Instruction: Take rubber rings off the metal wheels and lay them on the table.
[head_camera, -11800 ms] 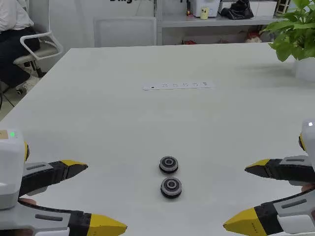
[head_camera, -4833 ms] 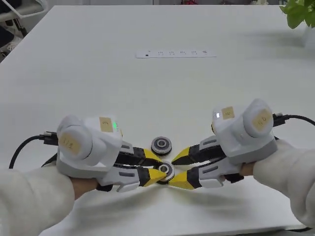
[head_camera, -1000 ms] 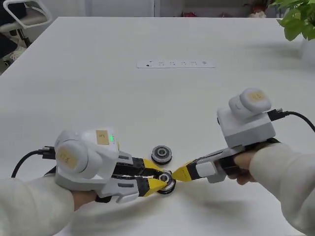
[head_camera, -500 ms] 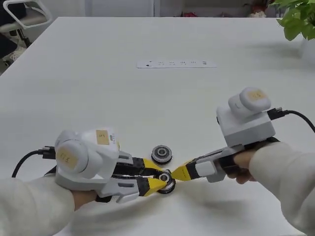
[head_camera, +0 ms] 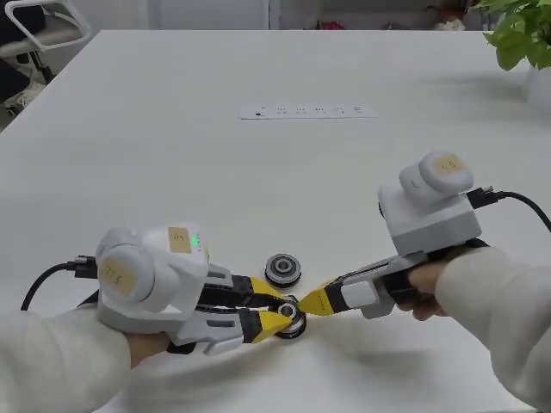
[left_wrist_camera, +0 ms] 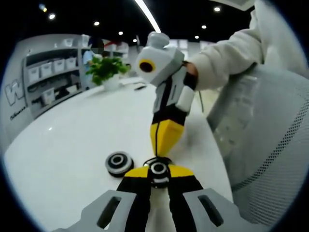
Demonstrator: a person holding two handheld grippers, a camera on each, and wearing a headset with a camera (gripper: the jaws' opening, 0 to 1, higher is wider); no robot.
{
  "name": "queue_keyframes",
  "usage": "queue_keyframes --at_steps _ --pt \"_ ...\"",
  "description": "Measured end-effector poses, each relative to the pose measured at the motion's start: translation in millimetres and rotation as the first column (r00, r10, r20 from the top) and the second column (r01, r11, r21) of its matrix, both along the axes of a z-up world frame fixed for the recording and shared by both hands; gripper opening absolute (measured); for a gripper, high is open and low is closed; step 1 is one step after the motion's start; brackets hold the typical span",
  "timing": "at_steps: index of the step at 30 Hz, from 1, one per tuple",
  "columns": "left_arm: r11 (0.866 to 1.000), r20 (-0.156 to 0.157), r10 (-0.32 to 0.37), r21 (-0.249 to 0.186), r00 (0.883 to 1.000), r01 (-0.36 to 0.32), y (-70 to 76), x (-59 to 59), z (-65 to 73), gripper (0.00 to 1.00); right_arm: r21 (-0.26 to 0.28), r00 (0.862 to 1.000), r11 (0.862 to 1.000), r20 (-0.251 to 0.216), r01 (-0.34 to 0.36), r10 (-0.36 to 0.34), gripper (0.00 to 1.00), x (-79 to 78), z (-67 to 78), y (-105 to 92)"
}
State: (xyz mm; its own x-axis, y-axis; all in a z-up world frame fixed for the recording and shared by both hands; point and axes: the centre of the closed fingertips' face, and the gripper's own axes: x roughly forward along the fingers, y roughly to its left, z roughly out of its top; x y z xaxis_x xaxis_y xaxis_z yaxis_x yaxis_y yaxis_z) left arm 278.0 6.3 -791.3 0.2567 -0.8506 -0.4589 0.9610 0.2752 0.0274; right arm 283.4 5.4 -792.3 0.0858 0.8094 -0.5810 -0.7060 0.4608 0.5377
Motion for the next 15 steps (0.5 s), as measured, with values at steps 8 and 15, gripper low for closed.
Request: queue_keyframes --at_steps 8,15 --pt "1.0 0.002 0.0 0.001 1.0 0.0 0.0 0.0 0.2 0.14 0.011 1.0 1.0 -0.001 -0.005 0.005 0.0 0.0 2.2 1.3" --pt "1.0 0.0 0.001 -0.001 1.0 -0.001 0.0 0.0 0.2 0.14 0.024 1.0 1.0 0.001 0.016 -0.016 0.0 2.2 6.0 1.5"
